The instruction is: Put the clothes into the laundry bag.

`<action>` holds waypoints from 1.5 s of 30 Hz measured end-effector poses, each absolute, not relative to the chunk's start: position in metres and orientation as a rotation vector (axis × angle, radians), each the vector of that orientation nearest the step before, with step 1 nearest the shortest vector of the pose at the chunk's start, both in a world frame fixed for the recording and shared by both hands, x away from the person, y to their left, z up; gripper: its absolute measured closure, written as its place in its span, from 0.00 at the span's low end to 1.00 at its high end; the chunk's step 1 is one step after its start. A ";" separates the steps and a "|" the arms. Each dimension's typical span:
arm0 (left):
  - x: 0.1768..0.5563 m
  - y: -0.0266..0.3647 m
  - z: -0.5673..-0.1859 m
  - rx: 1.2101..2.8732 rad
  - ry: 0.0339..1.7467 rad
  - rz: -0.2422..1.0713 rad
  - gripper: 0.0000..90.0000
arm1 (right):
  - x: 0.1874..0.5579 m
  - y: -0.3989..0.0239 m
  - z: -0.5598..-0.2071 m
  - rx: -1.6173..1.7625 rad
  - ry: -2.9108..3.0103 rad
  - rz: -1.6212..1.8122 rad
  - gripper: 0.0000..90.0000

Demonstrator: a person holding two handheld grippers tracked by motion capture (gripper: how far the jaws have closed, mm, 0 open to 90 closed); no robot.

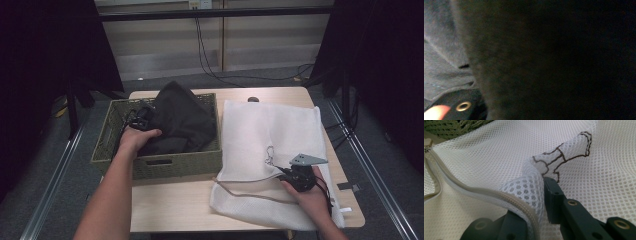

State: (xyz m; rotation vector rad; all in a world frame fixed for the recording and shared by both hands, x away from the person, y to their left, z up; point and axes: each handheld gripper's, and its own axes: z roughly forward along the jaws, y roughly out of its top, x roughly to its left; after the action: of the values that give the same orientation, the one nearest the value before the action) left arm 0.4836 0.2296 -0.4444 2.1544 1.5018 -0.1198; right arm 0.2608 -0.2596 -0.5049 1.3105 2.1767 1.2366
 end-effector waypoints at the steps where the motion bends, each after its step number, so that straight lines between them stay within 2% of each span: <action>1: 0.482 0.236 -0.438 2.141 1.461 -0.105 0.74 | 0.261 -0.260 -0.505 1.312 2.175 1.238 0.90; 5: 0.478 0.241 -0.430 2.077 1.437 -0.067 0.74 | 0.261 -0.260 -0.505 1.316 2.165 1.251 0.90; 9: 0.467 0.250 -0.406 1.895 1.360 0.009 0.75 | 0.262 -0.261 -0.505 1.322 2.163 1.259 0.91; 10: 0.467 0.250 -0.406 1.895 1.360 0.009 0.75 | 0.262 -0.261 -0.505 1.322 2.163 1.259 0.91; 11: 0.460 0.254 -0.395 1.840 1.297 0.049 0.75 | 0.262 -0.261 -0.505 1.321 2.160 1.260 0.92; 17: 0.442 0.265 -0.369 1.718 1.165 0.150 0.75 | 0.262 -0.262 -0.504 1.310 2.147 1.286 0.98; 21: 0.426 0.270 -0.347 1.693 1.098 0.224 0.75 | 0.262 -0.263 -0.499 1.317 2.126 1.312 0.99; 30: 0.400 0.283 -0.314 1.599 1.043 0.263 0.74 | 0.262 -0.259 -0.487 1.278 2.079 1.339 0.99; 38: 0.374 0.287 -0.297 1.650 0.974 0.293 0.74 | 0.263 -0.257 -0.482 1.270 2.056 1.350 0.99; 45: 0.337 0.280 -0.287 1.638 0.900 0.203 0.74 | 0.265 -0.255 -0.481 1.275 2.046 1.373 0.99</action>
State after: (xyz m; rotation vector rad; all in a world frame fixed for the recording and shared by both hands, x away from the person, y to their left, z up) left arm 0.3367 0.2803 -0.2870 1.6380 0.8998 0.2032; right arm 0.2649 -0.2554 -0.4811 1.2752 2.0461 1.3733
